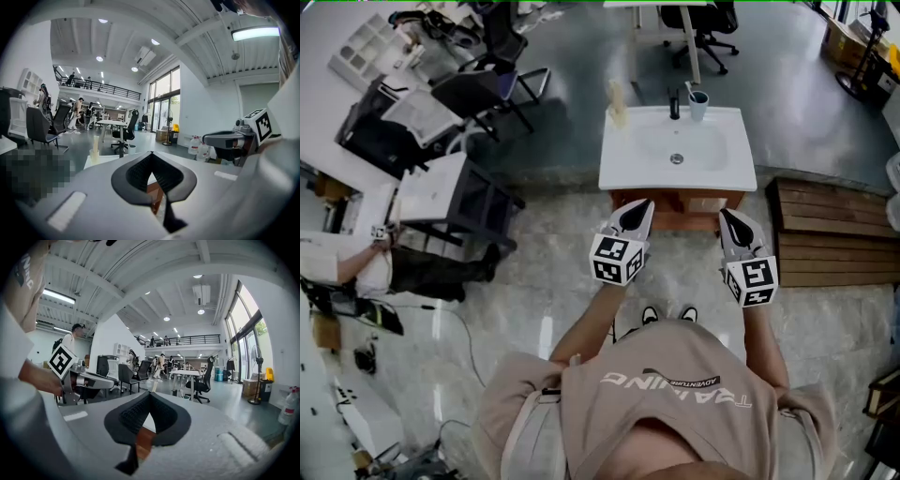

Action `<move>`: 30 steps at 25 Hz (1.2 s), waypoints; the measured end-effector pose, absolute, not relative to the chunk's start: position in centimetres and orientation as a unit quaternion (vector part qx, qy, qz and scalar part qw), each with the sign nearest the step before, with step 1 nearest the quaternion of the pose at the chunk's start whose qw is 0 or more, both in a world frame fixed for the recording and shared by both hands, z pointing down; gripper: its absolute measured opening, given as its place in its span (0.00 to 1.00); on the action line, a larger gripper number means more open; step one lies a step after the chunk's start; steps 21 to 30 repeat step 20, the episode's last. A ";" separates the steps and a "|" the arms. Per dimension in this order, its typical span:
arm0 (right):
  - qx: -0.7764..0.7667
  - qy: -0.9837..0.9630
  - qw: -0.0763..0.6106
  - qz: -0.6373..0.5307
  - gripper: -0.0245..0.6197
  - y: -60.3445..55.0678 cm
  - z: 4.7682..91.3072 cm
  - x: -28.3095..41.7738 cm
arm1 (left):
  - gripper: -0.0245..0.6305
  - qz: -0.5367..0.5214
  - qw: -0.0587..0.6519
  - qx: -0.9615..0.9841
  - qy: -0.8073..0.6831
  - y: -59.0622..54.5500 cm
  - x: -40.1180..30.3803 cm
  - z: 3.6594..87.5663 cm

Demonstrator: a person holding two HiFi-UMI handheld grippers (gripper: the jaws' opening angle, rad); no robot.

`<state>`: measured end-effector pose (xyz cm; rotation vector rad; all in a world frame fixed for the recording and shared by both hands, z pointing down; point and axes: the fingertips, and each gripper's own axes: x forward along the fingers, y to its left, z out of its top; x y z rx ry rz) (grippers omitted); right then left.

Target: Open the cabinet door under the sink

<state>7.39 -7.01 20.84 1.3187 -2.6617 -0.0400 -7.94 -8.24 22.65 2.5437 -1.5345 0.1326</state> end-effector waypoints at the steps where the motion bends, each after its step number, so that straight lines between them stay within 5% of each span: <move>1: 0.442 -0.893 0.087 -0.012 0.04 -7.0 21.0 7.2 | 0.06 0.044 0.084 0.853 -0.513 -8.2 -8.1 22.7; 30: 0.440 -0.891 0.106 -0.020 0.04 -7.7 21.2 5.7 | 0.06 0.036 0.081 0.856 -0.510 -8.7 -9.9 22.4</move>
